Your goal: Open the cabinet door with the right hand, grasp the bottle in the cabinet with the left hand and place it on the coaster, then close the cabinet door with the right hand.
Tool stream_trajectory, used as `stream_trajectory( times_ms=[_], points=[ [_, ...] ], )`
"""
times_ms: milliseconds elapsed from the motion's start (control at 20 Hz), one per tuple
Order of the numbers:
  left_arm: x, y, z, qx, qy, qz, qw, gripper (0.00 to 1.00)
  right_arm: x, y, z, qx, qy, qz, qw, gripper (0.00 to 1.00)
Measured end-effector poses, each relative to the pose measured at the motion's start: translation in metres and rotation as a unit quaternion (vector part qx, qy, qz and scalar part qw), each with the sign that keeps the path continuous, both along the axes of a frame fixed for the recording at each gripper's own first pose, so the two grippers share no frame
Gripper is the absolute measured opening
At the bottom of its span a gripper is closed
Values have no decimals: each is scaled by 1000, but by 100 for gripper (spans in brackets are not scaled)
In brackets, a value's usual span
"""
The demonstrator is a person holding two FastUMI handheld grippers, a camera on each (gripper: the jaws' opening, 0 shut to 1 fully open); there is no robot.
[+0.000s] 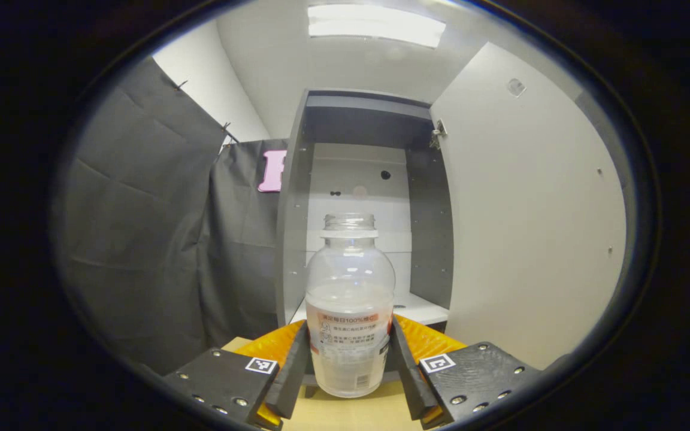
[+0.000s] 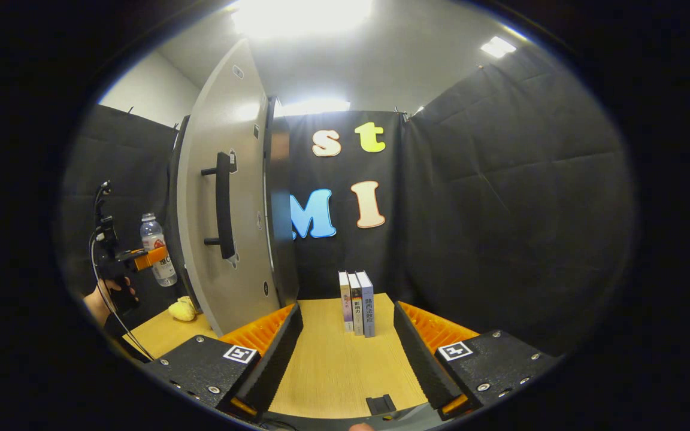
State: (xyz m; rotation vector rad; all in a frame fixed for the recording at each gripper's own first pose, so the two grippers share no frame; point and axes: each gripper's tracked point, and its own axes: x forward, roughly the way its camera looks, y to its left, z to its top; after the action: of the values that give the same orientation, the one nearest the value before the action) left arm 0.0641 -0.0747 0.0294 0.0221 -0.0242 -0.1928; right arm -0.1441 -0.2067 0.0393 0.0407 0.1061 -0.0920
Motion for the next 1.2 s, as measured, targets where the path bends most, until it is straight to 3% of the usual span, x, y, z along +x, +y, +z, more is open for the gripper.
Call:
stream_trajectory(
  times_ms=[50,100,150,250,350,600,1050,1100,1200],
  points=[
    [-9,4,-4,-1,-2,1,1000,71,-2,1,-2,2,2,2,1000,94],
    [-16,7,-6,-2,-3,2,1000,75,-2,3,-5,4,4,4,1000,94],
    [-22,10,-9,-3,-4,3,1000,71,-4,5,-6,2,6,8,1000,94],
    [-34,14,-18,-4,-1,6,1000,75,-6,8,-12,-7,12,14,1000,94],
    [-44,19,-29,-9,5,8,1000,71,-7,10,-13,-13,14,19,1000,94],
    [-69,27,-59,-2,11,9,1000,71,-4,18,-13,-4,6,27,1000,94],
    [-103,34,-112,0,32,4,999,71,3,17,-27,13,16,18,1000,94],
    [-107,35,-119,2,36,2,999,75,5,17,-29,11,20,15,1000,94],
    [-107,36,-141,2,50,0,999,71,6,14,-32,8,23,8,1000,94]
  ],
)
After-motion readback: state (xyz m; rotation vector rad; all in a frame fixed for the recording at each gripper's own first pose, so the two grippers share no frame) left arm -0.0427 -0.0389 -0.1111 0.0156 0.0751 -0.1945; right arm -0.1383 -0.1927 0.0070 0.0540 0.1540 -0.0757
